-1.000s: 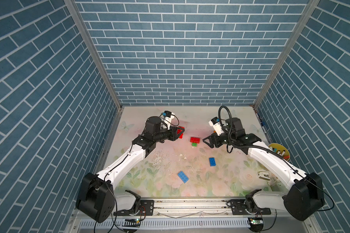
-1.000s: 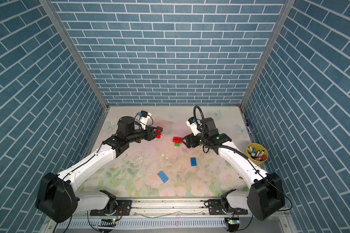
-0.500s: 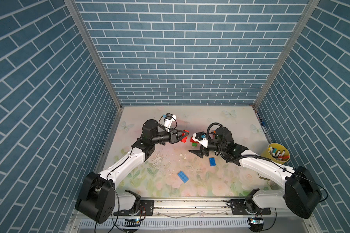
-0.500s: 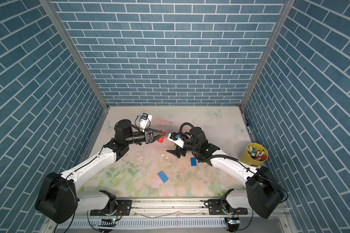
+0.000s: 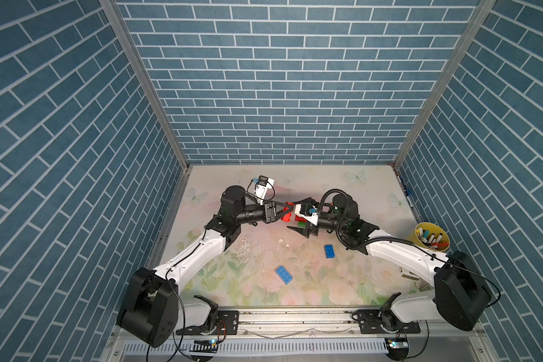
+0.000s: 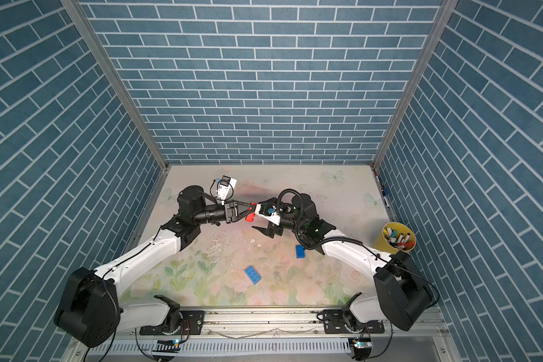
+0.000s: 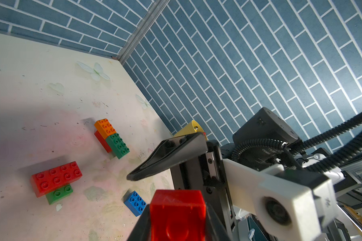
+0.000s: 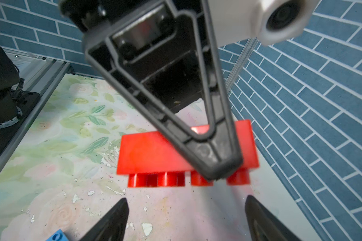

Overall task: Assemble a rectangle with lego
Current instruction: Pick up the lego brick from the center of the board.

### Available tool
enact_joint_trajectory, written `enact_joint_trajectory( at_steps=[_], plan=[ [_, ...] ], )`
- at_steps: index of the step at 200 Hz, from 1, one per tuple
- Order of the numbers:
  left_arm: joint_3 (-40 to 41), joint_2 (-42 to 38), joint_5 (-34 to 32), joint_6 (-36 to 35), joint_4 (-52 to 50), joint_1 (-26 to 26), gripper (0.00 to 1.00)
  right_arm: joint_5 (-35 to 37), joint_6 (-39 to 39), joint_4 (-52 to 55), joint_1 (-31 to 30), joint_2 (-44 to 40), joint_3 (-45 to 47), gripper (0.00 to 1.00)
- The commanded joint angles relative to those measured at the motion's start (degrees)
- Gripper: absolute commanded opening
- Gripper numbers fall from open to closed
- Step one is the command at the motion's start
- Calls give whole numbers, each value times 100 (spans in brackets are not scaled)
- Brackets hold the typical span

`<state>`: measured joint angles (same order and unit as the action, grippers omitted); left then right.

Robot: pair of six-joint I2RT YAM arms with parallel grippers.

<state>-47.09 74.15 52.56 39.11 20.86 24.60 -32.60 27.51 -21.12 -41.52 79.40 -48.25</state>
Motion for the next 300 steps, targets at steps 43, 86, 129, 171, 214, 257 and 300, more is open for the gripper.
enact_joint_trajectory(
  at_steps=[43, 86, 129, 171, 214, 257, 300],
  plan=[
    [95, 40, -85, -31, 76, 87, 5, -150, 421, -86, -82, 66, -478, 85],
    [70, 83, -109, -10, 84, 89, 5, -203, 580, 223, -162, 42, -546, 78],
    [60, 125, -119, 4, 97, 93, 6, -170, 641, 390, -207, -38, -584, 66],
    [20, 112, -236, 25, 80, 90, 27, -83, 740, 690, -221, -94, -676, 46],
    [-261, -352, -897, -432, -486, 28, 83, 441, 662, 1625, -221, -318, -963, 43],
    [-586, -1469, -2136, -1423, -1705, -62, 100, 1389, -207, 3046, -217, -721, -1306, 43],
    [-341, -2285, -3586, -2127, -2186, -69, 100, 2276, -2454, 5980, -215, -710, -2641, 40]
  ],
)
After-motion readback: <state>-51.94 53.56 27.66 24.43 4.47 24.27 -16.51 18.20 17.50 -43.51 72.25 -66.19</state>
